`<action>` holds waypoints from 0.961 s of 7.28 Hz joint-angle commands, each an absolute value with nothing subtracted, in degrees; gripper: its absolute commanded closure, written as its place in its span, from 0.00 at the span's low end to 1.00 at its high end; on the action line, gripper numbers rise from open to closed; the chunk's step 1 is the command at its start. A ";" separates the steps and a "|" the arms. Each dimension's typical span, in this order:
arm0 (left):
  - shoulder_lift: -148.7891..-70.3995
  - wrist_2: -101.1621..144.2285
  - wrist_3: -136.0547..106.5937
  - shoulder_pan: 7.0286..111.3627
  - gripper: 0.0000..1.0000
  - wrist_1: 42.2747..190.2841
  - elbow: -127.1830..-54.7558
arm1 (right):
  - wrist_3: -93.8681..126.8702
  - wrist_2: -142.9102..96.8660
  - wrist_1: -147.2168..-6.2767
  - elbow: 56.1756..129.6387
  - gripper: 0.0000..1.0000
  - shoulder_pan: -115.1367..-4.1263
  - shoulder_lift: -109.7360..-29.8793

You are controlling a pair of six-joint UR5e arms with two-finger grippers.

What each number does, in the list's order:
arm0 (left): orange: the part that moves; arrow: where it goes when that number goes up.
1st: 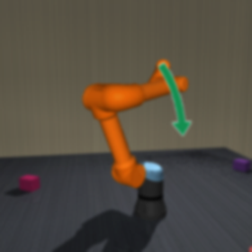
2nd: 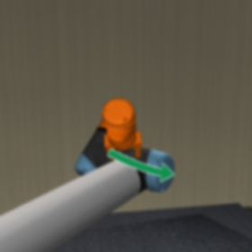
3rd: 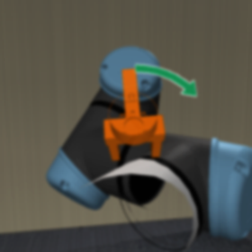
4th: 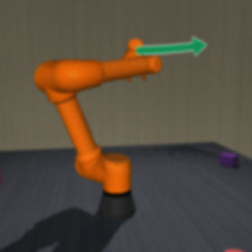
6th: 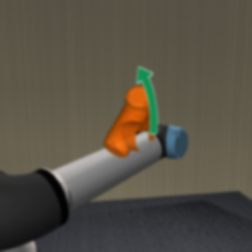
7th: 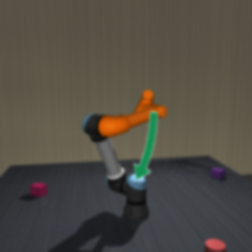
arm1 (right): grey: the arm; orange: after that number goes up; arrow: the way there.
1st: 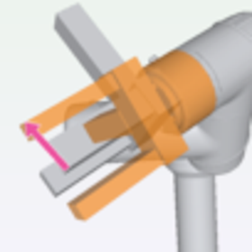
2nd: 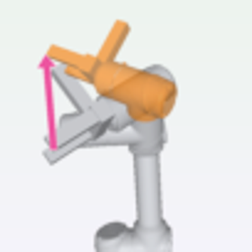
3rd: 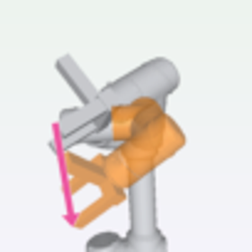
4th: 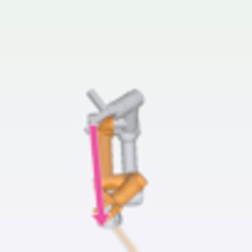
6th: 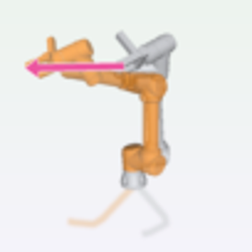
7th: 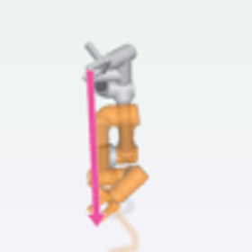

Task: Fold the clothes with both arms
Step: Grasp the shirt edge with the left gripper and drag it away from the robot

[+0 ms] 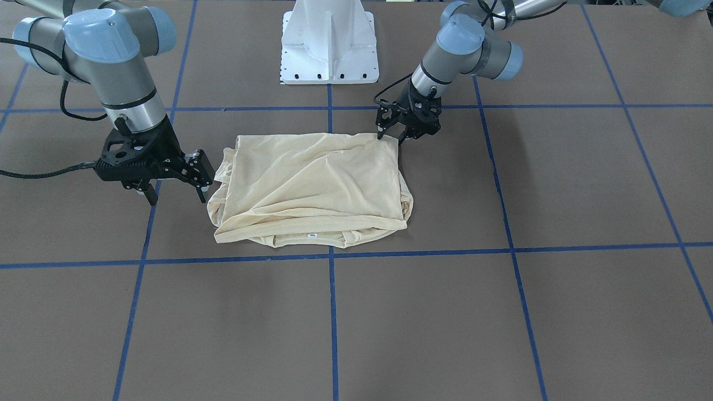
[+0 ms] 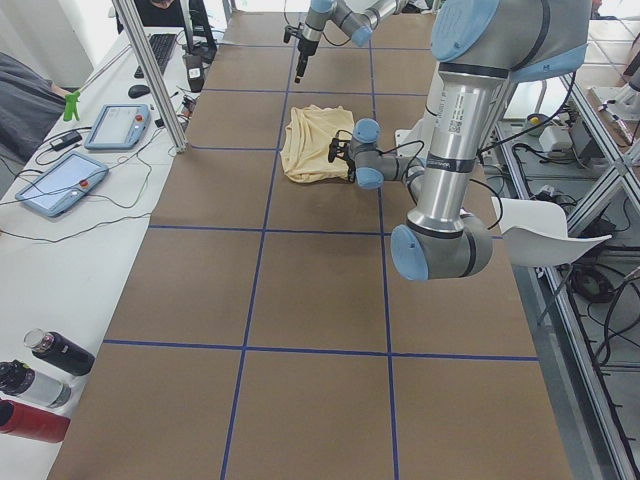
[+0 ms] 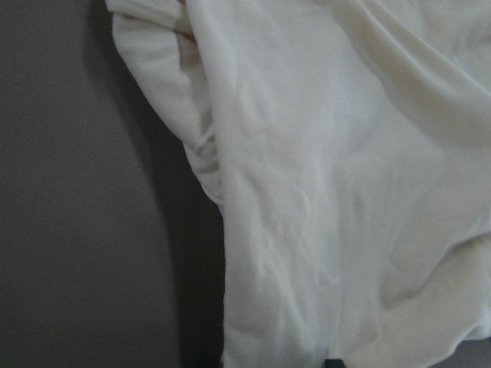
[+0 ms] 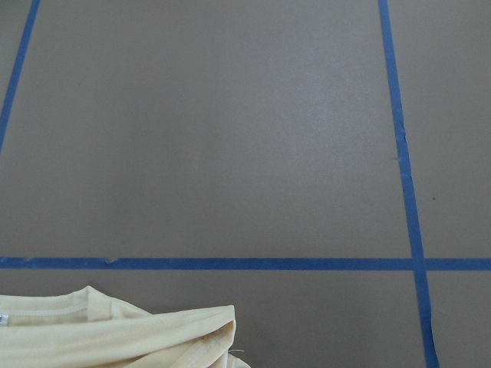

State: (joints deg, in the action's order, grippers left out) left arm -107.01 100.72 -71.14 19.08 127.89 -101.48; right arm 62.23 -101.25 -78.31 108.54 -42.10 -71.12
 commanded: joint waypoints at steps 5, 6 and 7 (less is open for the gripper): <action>-106.70 100.55 -73.31 20.99 1.00 129.46 -102.66 | 62.58 -101.25 -78.22 108.63 0.00 -42.01 -71.28; -106.70 100.55 -71.82 24.23 1.00 129.03 -102.22 | 62.58 -101.25 -78.31 108.55 0.00 -42.01 -71.28; -106.87 100.55 -68.59 27.65 1.00 128.76 -100.82 | 62.58 -101.34 -78.31 108.46 0.00 -42.01 -71.19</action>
